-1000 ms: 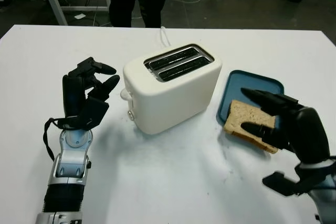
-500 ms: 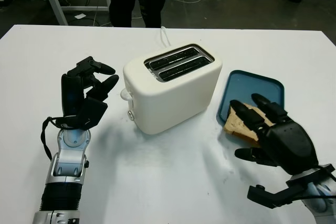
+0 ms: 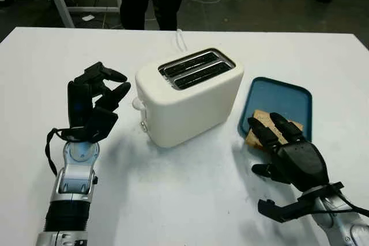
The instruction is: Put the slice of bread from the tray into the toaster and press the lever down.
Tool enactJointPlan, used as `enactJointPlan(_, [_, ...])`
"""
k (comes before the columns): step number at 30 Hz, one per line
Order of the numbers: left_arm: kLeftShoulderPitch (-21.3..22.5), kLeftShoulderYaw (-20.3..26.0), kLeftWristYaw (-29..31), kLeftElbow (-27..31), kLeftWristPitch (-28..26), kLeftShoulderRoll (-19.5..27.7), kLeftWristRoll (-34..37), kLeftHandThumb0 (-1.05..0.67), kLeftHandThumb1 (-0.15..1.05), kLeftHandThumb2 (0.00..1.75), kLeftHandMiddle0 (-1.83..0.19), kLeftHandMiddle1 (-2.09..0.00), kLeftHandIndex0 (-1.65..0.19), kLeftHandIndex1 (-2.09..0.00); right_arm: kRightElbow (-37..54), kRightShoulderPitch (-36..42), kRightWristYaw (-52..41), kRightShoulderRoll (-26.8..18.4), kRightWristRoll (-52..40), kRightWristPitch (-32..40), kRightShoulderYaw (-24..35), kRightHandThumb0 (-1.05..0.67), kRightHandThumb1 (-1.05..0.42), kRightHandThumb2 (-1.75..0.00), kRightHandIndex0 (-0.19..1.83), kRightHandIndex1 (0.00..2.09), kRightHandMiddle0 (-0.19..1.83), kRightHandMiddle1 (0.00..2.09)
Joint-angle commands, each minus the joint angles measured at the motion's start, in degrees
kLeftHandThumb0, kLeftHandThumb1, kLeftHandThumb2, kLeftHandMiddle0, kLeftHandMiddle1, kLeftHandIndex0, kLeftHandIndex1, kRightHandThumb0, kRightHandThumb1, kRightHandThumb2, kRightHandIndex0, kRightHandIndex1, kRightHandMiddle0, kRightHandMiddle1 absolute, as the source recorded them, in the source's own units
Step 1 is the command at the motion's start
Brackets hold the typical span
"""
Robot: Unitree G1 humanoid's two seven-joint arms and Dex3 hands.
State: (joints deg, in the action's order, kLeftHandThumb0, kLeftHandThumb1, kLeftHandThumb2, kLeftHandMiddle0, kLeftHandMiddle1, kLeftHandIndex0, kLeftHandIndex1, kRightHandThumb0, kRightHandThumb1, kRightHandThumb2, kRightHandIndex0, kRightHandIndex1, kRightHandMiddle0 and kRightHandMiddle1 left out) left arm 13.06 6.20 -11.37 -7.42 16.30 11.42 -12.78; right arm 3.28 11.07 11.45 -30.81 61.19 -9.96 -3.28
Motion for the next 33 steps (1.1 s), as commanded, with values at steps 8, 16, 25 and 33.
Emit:
enactJointPlan(8, [0.2, 0.1, 0.2, -0.4, 1.1, -0.1, 1.0, -0.89, 0.92, 0.12, -1.03, -1.47, -0.82, -1.11, 0.5, -0.5, 1.4, -1.8, 2.8, 5.6, -2.2, -0.40, -0.92, -0.14, 0.26, 0.17, 0.24, 0.07])
enactJointPlan(16, [0.0, 0.0, 0.1, -0.1, 0.8, 0.1, 0.3, -0.90, 0.92, 0.13, -1.03, -1.47, -0.82, -1.10, 2.3, -0.7, 2.5, -2.9, 7.1, 10.1, -2.9, -0.37, -0.92, -0.20, 0.29, 0.25, 0.30, 0.07])
enactJointPlan(25, [-0.3, 0.1, -0.2, 0.4, 0.6, 0.2, -0.1, -0.91, 0.92, 0.13, -1.02, -1.48, -0.81, -1.10, 7.3, -0.4, -6.8, -4.8, 17.0, 17.2, -4.7, -0.28, -0.92, -0.16, 0.21, 1.30, 0.62, 0.16])
enactJointPlan(33, [-0.6, 0.2, -0.4, 0.4, 1.0, 0.2, -0.2, -0.90, 0.92, 0.13, -1.00, -1.47, -0.81, -1.11, 11.0, -0.1, -13.7, -4.6, 14.8, 18.3, -3.9, -0.45, -0.92, -0.26, 1.04, 1.74, 0.55, 1.00])
